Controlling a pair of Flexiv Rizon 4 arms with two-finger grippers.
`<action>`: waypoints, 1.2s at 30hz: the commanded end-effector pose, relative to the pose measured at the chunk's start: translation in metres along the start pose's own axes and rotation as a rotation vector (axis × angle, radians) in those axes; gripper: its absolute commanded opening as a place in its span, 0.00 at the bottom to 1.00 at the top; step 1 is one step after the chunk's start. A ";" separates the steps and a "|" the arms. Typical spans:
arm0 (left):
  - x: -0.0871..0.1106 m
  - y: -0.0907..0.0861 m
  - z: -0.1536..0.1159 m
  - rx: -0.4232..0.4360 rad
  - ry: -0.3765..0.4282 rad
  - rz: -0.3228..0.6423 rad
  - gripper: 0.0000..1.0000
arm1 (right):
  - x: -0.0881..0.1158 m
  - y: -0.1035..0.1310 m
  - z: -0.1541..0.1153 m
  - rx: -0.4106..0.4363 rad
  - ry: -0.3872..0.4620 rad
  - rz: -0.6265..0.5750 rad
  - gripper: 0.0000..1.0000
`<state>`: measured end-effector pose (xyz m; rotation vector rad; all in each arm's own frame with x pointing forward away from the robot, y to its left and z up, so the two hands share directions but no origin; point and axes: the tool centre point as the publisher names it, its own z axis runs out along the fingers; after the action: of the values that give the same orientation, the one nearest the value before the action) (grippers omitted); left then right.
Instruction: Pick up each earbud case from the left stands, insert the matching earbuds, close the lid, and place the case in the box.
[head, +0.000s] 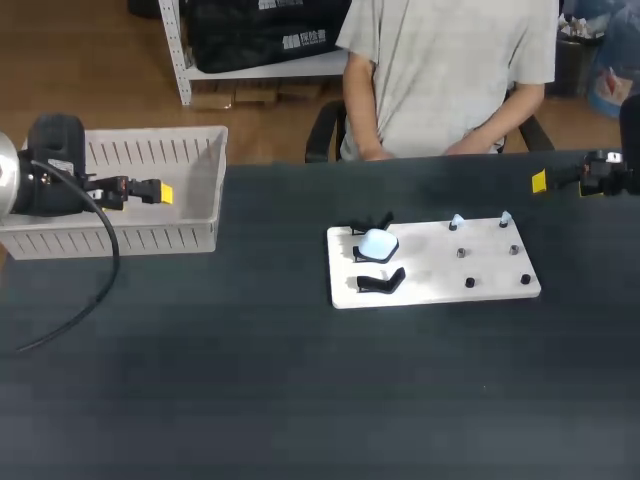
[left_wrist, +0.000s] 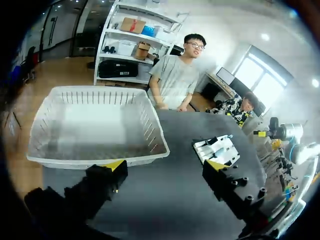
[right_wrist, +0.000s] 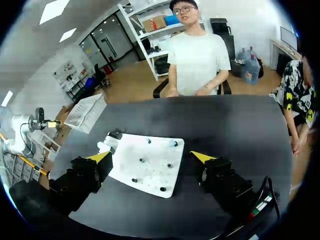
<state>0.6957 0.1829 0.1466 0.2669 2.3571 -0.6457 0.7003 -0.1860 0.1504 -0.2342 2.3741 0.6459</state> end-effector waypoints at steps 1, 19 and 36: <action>-0.004 -0.008 0.003 0.044 0.003 0.067 1.00 | 0.000 -0.001 0.000 -0.002 0.000 -0.001 1.00; -0.011 -0.070 0.037 0.302 -0.015 0.669 1.00 | 0.000 -0.001 0.000 -0.002 0.000 -0.001 1.00; 0.025 -0.116 0.086 0.590 0.073 0.923 1.00 | 0.000 -0.001 0.000 -0.002 0.000 -0.001 1.00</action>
<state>0.6737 0.0474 0.1261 1.4666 1.7657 -0.7276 0.7003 -0.1859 0.1505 -0.2342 2.3742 0.6458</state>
